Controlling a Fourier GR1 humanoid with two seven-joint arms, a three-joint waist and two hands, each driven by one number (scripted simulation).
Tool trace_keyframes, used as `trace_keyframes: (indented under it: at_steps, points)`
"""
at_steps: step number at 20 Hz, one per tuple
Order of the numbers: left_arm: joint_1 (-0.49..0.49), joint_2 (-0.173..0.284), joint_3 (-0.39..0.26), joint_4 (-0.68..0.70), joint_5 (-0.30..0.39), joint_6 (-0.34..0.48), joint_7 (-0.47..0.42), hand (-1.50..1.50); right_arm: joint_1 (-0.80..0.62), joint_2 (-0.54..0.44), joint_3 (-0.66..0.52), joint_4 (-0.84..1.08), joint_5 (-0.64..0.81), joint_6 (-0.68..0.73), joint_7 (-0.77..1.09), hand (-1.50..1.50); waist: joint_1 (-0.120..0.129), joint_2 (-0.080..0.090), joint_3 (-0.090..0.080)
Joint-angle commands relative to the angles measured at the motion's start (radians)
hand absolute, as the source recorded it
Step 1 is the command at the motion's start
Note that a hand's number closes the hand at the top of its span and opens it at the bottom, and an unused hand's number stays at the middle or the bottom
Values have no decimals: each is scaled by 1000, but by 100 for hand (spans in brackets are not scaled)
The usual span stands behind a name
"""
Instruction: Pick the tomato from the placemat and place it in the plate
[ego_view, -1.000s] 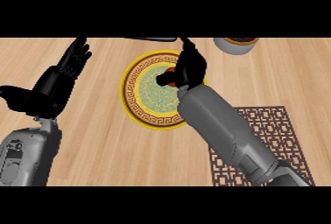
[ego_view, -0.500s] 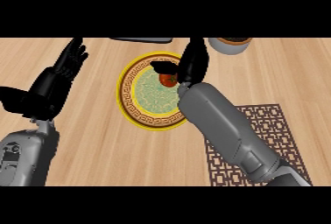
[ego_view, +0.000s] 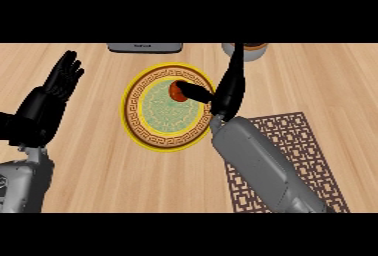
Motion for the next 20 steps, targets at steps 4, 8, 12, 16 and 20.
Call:
trace_keyframes:
  at_steps: [4,8,12,16,20]
  points:
    - [46,-1,13,-36,-6,-5,3,0,275,-83,24,-314,42,44,-38,-150,-30,-6,-1]
    - [42,-27,4,-52,-24,29,25,0,481,-171,58,-531,44,66,-64,-150,-33,-6,-1]
    - [18,-7,22,-49,-16,6,34,0,597,-230,42,-663,88,119,-37,-150,-29,-5,-1]
    - [25,-11,31,-70,11,-12,62,0,703,-287,6,-768,44,175,-79,-150,-26,-4,0]
    - [12,-5,40,-21,-6,-21,15,0,779,-280,16,-754,145,147,-118,-150,-25,-3,-1]
